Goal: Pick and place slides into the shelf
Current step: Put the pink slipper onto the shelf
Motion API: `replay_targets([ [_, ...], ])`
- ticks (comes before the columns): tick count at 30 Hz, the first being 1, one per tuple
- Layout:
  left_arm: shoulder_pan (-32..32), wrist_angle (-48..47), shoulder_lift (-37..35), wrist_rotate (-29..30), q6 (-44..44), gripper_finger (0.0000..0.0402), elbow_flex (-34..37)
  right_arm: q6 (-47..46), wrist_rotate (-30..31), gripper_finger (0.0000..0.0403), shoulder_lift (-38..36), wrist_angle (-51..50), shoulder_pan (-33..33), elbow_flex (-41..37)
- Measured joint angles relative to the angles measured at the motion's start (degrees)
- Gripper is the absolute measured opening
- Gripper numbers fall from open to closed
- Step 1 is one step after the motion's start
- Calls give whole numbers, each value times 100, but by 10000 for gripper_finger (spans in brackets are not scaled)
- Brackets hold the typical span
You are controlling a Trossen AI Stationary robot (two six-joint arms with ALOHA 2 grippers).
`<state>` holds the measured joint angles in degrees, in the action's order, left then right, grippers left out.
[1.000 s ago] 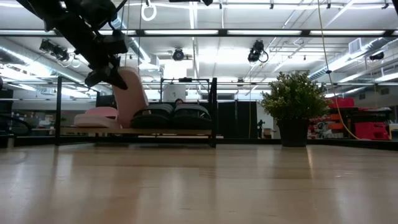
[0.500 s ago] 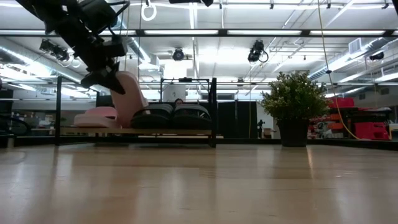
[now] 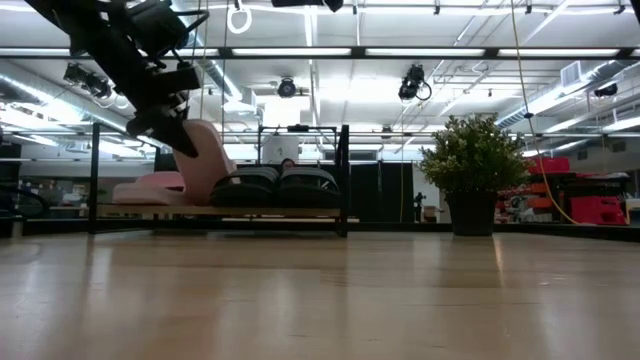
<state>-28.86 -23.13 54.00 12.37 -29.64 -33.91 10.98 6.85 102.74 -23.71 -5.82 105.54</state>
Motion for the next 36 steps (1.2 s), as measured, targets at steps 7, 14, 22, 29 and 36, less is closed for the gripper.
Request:
replay_targets([
  [7,2,-148,2,-87,84,133,2,-70,-132,158,0,-2,39,0],
  [14,4,-242,7,-256,464,173,7,-74,-131,158,0,-8,113,0],
  [22,2,-300,9,-546,781,218,7,-76,-135,158,0,-38,129,0],
  [29,4,-567,9,-816,967,238,9,-89,-135,158,0,-36,151,0],
  [36,-107,-584,110,-936,1204,248,9,-126,-133,158,-1,-41,236,0],
])
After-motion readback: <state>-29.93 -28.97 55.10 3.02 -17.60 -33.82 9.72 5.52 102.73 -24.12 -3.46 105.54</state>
